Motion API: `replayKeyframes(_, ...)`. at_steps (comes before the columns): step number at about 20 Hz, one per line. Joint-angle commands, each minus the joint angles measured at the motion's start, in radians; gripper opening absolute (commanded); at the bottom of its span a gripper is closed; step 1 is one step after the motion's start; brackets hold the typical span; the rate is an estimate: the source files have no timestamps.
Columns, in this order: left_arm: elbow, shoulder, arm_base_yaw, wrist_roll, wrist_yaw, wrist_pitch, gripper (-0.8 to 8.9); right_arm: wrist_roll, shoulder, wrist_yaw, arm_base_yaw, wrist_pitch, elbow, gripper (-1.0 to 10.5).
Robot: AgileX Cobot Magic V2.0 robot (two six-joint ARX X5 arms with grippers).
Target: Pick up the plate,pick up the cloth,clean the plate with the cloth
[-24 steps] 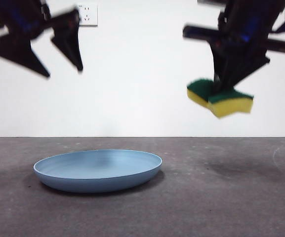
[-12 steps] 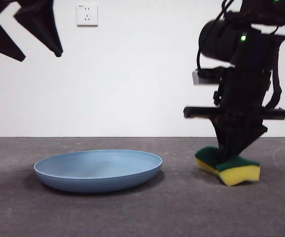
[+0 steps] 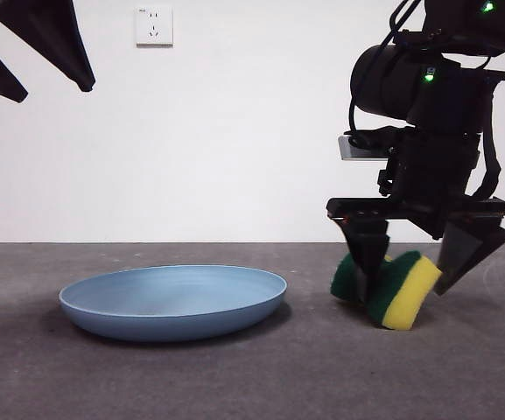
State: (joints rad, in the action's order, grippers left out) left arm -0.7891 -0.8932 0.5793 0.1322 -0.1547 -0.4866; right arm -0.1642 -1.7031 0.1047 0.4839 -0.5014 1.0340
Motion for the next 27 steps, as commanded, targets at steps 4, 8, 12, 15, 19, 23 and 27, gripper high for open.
replayKeyframes(4,0.011,0.000,0.004,0.006,-0.002,-0.005,4.08,0.007,-0.005,0.000,0.000,-0.003,-0.009,6.6)
replayKeyframes(8,0.011,0.000,0.003,0.002,-0.003,-0.010,4.08,0.005,0.030,0.003,0.000,-0.005,-0.009,6.6)
replayKeyframes(12,0.011,0.000,0.003,0.002,-0.003,-0.009,4.08,0.005,0.106,0.022,-0.003,-0.006,-0.008,6.6)
replayKeyframes(15,0.011,0.000,0.003,0.002,-0.002,-0.010,4.08,0.021,0.124,0.085,-0.024,-0.040,-0.008,6.6)
replayKeyframes(19,0.011,0.000,0.003,0.002,-0.002,-0.010,4.08,0.024,0.124,0.086,-0.071,-0.093,-0.008,6.6)
replayKeyframes(23,0.011,-0.001,0.003,0.003,-0.002,-0.025,4.08,0.023,0.128,0.075,-0.090,-0.108,-0.008,6.6)
replayKeyframes(27,0.011,-0.001,0.003,0.002,-0.002,-0.029,4.02,0.024,0.175,-0.074,-0.088,-0.107,-0.008,5.3)
